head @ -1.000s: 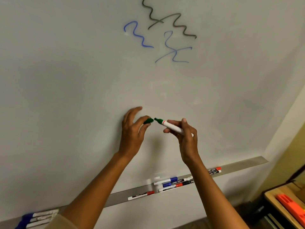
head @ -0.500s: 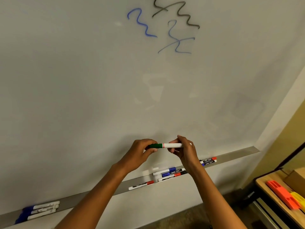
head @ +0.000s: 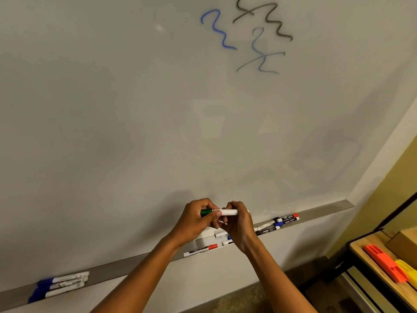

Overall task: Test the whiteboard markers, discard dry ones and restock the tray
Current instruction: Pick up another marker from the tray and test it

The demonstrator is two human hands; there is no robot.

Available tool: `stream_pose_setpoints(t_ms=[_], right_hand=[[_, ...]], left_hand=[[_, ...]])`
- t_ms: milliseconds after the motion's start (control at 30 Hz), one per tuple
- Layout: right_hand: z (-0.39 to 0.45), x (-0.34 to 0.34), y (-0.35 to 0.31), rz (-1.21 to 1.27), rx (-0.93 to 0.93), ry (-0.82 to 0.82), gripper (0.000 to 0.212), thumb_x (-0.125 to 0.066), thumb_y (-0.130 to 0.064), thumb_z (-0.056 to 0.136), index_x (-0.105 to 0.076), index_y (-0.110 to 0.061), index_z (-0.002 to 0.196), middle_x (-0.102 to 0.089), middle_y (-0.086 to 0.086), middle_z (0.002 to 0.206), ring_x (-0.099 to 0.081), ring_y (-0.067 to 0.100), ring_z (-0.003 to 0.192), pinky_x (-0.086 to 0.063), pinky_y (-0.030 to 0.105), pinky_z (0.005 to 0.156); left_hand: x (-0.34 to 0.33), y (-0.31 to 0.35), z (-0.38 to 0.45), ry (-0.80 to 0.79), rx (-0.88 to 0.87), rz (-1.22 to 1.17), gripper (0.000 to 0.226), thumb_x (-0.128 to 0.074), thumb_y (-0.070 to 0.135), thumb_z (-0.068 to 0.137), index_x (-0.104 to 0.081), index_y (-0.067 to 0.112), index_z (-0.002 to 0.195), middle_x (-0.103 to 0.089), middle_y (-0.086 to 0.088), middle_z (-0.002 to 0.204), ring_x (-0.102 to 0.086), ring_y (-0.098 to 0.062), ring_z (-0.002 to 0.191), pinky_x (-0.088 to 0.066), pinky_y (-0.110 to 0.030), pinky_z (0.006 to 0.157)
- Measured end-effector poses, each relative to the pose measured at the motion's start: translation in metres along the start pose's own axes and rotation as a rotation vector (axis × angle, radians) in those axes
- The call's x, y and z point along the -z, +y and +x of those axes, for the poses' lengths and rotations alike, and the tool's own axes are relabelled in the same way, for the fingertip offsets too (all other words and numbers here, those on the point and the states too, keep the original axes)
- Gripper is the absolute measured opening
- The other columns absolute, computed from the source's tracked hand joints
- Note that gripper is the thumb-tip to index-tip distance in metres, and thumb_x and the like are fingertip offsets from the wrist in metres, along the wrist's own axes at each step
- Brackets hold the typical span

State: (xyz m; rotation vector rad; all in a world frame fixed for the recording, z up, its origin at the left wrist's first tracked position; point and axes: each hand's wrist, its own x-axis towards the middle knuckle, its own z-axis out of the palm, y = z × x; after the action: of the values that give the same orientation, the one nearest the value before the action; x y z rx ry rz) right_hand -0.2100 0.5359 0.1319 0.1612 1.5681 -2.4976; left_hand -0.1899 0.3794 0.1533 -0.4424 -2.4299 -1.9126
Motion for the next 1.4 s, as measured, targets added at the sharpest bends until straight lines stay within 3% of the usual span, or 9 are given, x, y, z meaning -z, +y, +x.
stream_pose_setpoints(t_ms=[233,367,500,633,800,900,1000,1167,1400], right_hand=[[-0.003,-0.017,0.016,-0.011,-0.028,0.017,0.036,-0.036,-0.022,0.098,-0.048,-0.007,0.067,-0.043,0.012,0.055,-0.048,0.024,0.06,-0.052,0.043,0.07],[-0.007,-0.012,0.021,-0.068,-0.043,0.017,0.042,-0.038,-0.027,0.101,-0.054,-0.004,0.069,-0.047,0.013,0.058,-0.053,0.023,0.061,-0.055,0.044,0.078],[-0.015,0.002,0.029,-0.164,-0.002,0.019,0.057,-0.039,-0.045,0.104,-0.067,-0.002,0.079,-0.058,0.016,0.066,-0.061,0.024,0.068,-0.054,0.042,0.084],[-0.032,0.022,0.039,-0.254,0.083,0.185,0.058,-0.035,-0.053,0.103,-0.072,-0.008,0.106,-0.075,0.016,0.09,-0.071,0.028,0.087,-0.055,0.039,0.086],[-0.054,0.054,0.053,-0.591,0.283,0.391,0.036,-0.041,-0.049,0.102,-0.063,-0.032,0.124,-0.073,-0.006,0.116,-0.067,0.01,0.108,-0.052,0.041,0.101],[-0.066,0.084,0.066,-0.824,0.324,0.486,0.043,-0.048,-0.046,0.102,-0.054,-0.027,0.14,-0.06,-0.004,0.139,-0.056,0.015,0.126,-0.046,0.045,0.109],[-0.082,0.113,0.072,-1.018,0.296,0.577,0.058,-0.043,-0.056,0.098,-0.042,-0.027,0.149,-0.051,-0.003,0.149,-0.048,0.02,0.133,-0.042,0.047,0.111],[-0.098,0.17,0.082,-1.228,0.23,0.684,0.057,-0.047,-0.046,0.101,-0.034,-0.024,0.152,-0.046,-0.002,0.151,-0.04,0.022,0.136,-0.036,0.046,0.114],[-0.114,0.26,0.107,-1.328,0.071,0.765,0.061,-0.053,-0.043,0.099,-0.03,-0.028,0.153,-0.038,-0.008,0.155,-0.037,0.017,0.14,-0.029,0.037,0.117]], left_hand=[[0.015,-0.017,-0.007,-0.017,0.012,-0.019,0.015,-0.065,0.019,0.093,-0.062,0.004,0.09,-0.072,-0.013,0.08,-0.069,-0.032,0.068,-0.06,-0.045,0.076],[0.016,-0.024,-0.009,-0.023,-0.015,0.084,0.014,-0.066,0.027,0.092,-0.065,0.013,0.091,-0.071,-0.002,0.078,-0.068,-0.018,0.073,-0.059,-0.03,0.075],[0.012,-0.04,-0.007,-0.036,-0.026,0.149,0.015,-0.067,0.034,0.09,-0.067,0.021,0.099,-0.069,0.008,0.093,-0.064,-0.006,0.09,-0.052,-0.017,0.079],[-0.004,-0.066,-0.005,-0.101,-0.029,0.273,0.048,-0.062,0.045,0.091,-0.052,0.026,0.133,-0.055,0.01,0.131,-0.052,-0.004,0.118,-0.046,-0.024,0.101],[-0.036,-0.102,-0.007,-0.233,-0.111,0.601,0.073,-0.04,0.068,0.09,-0.019,0.035,0.152,-0.018,0.005,0.161,-0.015,-0.017,0.148,-0.027,-0.042,0.118],[-0.066,-0.115,-0.009,-0.297,-0.205,0.759,0.077,-0.033,0.071,0.09,-0.007,0.035,0.154,-0.001,0.005,0.164,0.004,-0.019,0.151,-0.009,-0.049,0.121],[-0.098,-0.119,-0.01,-0.347,-0.254,0.832,0.078,-0.032,0.069,0.091,-0.004,0.033,0.154,0.005,0.004,0.163,0.01,-0.021,0.15,0.0,-0.047,0.118],[-0.147,-0.132,-0.006,-0.455,-0.288,0.894,0.086,-0.018,0.076,0.085,-0.006,0.03,0.156,0.005,-0.001,0.164,0.006,-0.026,0.15,-0.006,-0.052,0.117],[-0.219,-0.136,0.005,-0.569,-0.322,0.922,0.086,-0.013,0.075,0.082,-0.007,0.029,0.155,0.005,-0.002,0.163,0.011,-0.024,0.147,0.001,-0.047,0.115]])
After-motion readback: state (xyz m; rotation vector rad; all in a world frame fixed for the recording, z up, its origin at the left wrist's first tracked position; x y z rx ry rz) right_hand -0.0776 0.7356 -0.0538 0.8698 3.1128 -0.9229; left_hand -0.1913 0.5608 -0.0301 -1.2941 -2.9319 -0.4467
